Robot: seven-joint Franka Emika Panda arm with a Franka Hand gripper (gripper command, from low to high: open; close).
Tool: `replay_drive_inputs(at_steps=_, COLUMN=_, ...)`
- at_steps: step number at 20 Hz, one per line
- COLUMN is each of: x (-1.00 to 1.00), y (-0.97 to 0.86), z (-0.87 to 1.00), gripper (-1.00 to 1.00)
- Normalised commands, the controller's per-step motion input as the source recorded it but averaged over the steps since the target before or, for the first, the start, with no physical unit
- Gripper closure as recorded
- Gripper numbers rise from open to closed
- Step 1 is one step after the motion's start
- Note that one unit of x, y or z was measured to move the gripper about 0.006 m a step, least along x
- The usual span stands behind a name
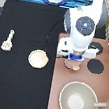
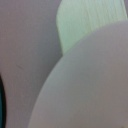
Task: Take the lid off the pot, put the pot on the plate, and use the tool to push the pot to the front of the table.
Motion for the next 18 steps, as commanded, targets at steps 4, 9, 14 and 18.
replay_drive_inputs(at_steps=4, x=-0.04, y=0.04, z=-0.06, gripper=1.00)
replay_drive_inputs(at_steps=9, x=-0.22, y=0.14, z=0.84, gripper=1.00)
replay_drive_inputs(at_steps=14, x=-0.73, y=0.05, z=0.97, gripper=1.00)
replay_drive_inputs(at_steps=18, x=-0.94, y=0.00, z=0.76, gripper=1.00)
